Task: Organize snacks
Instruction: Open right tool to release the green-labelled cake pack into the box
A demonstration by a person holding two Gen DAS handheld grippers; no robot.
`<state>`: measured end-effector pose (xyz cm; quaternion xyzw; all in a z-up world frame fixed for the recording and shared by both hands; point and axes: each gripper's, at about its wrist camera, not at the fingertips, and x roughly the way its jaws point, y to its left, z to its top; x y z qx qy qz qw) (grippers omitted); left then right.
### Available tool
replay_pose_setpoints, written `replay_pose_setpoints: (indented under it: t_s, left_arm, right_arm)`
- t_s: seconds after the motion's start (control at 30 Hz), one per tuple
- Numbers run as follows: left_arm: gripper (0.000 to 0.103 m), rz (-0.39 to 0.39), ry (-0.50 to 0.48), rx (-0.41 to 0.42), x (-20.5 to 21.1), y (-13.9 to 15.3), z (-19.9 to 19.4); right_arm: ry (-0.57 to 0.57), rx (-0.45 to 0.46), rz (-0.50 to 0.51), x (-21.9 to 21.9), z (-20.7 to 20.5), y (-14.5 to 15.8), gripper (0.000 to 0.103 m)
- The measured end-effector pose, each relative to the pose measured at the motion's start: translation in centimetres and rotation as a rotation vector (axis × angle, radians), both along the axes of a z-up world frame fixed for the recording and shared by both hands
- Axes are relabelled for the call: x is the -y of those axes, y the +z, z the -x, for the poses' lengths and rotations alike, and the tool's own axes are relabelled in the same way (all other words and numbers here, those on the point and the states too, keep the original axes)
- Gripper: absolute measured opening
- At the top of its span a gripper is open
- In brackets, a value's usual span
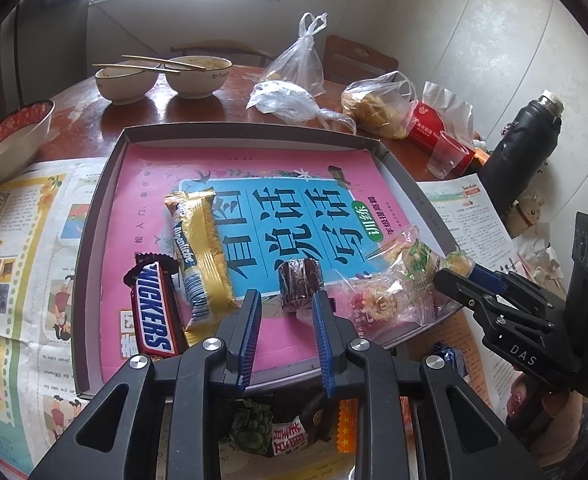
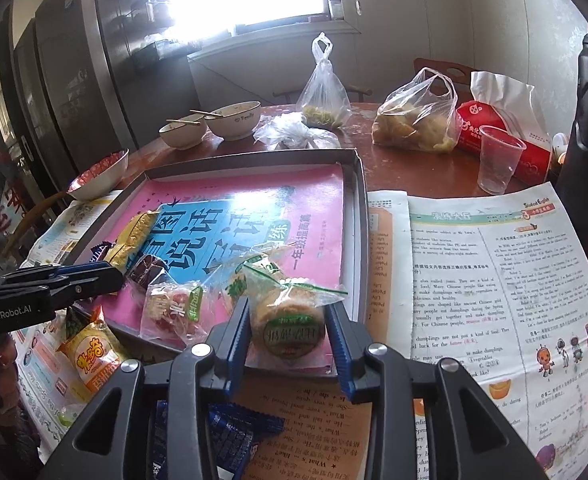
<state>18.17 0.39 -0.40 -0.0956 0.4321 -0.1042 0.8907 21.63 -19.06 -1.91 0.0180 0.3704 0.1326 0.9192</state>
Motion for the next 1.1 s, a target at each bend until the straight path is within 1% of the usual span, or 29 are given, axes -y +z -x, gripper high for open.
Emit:
replay_pose_setpoints:
  t_s: [0.1,0.3,0.57,0.7,0.87,0.93,1.07,1.1]
  left_arm:
    - [0.027,-0.001,0.001,0.002,-0.1,0.1,0.2]
    - [0.027,-0.004,-0.006,0.011,0.0,0.5,0.6]
    - [0.028,-0.017,-0.014,0.022,0.5,1.1,1.3]
    - [0.035,-0.022,-0.009,0.028,0.4,1.4,1.5]
    - [0.04,-0.031,-0.005,0.038,0.4,1.8,1.8]
    - [0.046,-0.034,-0.003,0.042,0.4,2.0,2.0]
    - [0.053,-0.037,-0.002,0.047,0.4,2.2,2.2]
    - [0.058,-0.035,0.0,0.048,0.4,2.3,2.3]
  right_arm:
    - [-0.003,-0.003,0.004,0.1,0.1,0.1,0.039]
    - [-0.007,0.014,0.021,0.3,0.7,0.7,0.046]
    - [-0.013,0.031,0.005,0.7,1.1,1.6,0.052]
    - [-0.01,0.037,0.003,0.6,1.2,1.9,0.053]
    - [-0.012,0.044,-0.003,0.5,1.4,2.1,0.057]
    - [-0.01,0.047,-0.006,0.5,1.5,2.2,0.059]
    - [-0.008,0.054,-0.009,0.4,1.6,2.5,0.061]
    - [-0.009,0.057,-0.01,0.4,1.7,2.6,0.061]
